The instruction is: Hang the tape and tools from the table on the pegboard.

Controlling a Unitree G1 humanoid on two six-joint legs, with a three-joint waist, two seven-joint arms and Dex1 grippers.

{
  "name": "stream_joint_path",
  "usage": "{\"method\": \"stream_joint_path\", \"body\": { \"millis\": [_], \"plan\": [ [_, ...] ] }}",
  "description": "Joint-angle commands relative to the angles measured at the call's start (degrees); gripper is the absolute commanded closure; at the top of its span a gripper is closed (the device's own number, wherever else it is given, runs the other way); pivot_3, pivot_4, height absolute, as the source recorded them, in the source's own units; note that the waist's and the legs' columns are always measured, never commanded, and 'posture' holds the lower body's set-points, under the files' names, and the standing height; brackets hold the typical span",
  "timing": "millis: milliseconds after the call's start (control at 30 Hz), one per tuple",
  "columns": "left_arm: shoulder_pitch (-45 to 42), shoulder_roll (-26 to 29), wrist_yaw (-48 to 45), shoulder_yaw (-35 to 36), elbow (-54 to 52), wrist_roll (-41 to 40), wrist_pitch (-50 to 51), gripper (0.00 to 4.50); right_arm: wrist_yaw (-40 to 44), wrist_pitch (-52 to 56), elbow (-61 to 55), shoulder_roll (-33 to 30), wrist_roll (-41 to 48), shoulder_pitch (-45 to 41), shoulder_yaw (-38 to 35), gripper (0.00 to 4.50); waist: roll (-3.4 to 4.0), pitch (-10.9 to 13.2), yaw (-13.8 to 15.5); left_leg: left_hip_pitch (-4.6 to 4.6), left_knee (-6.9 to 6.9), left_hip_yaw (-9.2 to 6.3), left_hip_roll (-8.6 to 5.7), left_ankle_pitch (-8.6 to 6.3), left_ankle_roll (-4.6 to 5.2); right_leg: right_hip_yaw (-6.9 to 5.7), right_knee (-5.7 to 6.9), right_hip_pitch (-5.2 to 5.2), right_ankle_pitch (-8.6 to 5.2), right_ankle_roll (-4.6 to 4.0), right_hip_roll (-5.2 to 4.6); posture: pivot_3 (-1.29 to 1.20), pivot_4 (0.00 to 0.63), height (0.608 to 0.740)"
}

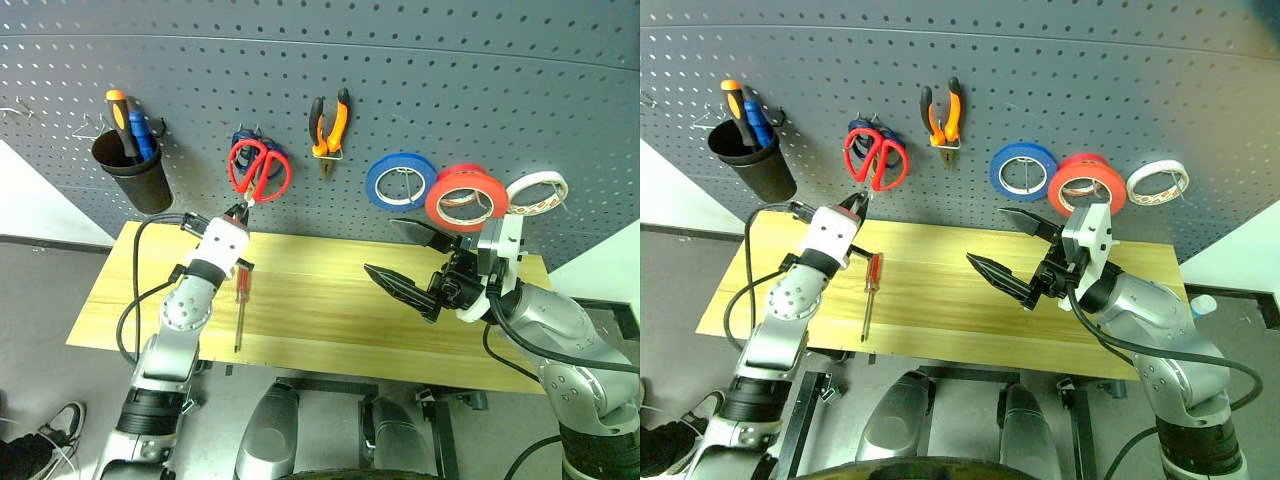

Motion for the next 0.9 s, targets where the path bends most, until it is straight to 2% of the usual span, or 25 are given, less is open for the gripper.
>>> {"method": "stream_joint_path", "body": {
  "millis": [33,333,567,733,767,900],
  "plan": [
    [-3.5,-0.6,1.2,-0.9,5.0,1.0,-2.9,4.24,0.1,-0.8,-2.3,-0.6,0.7,-0.3,-0.4,0.0,-0.01,-0.1,0.0,0.0,0.0,0.0,0.0,0.0,0.0,0.0,-0.01,0.0,0.0,0.0,0.0,0.28,0.143,0.677],
    [-8.8,-1.8,4.7,-0.2,16.2,1.3,-6.6,4.24,-0.1,-1.1,-2.2,-0.8,-0.3,0.2,-0.3,0.0,0.01,-1.1,-0.1,0.03,0.0,0.0,-0.01,0.0,0.0,0.0,0.01,0.01,0.02,-0.01,0.0,0.27,0.13,0.677],
    [-8.7,-2.6,5.4,0.6,17.4,0.4,-7.0,1.93,-0.4,-1.6,-2.4,-0.4,0.3,-0.1,-1.0,0.0,-0.03,-1.3,-0.1,0.04,0.0,0.0,-0.01,0.0,0.0,0.0,0.01,0.02,0.03,-0.01,0.0,0.27,0.126,0.677],
    [-7.9,-2.6,4.0,1.6,17.5,-1.0,-1.3,0.2,-1.8,-1.5,-2.6,0.6,3.3,-1.7,-2.4,0.0,-0.01,-1.5,-0.2,0.04,0.0,0.0,-0.01,0.0,0.0,0.0,0.02,0.02,0.03,-0.01,0.0,0.28,0.122,0.677],
    [-7.1,-2.4,3.7,2.1,16.6,-1.6,0.1,0.04,-2.3,-1.2,-2.9,0.8,4.9,-2.5,-3.1,0.0,0.01,-1.5,-0.2,0.04,0.0,0.0,-0.01,0.0,0.0,0.0,0.02,0.02,0.04,-0.01,0.0,0.28,0.122,0.677],
    [-2.5,-0.6,2.7,3.7,11.7,-2.4,2.5,0.04,-3.9,-0.1,-4.2,0.4,9.8,-4.4,-4.7,0.0,-0.01,-1.6,-0.3,0.05,-0.01,-0.01,-0.01,0.0,0.0,0.0,0.04,0.02,0.04,-0.01,0.0,0.28,0.121,0.677]
  ]
}}
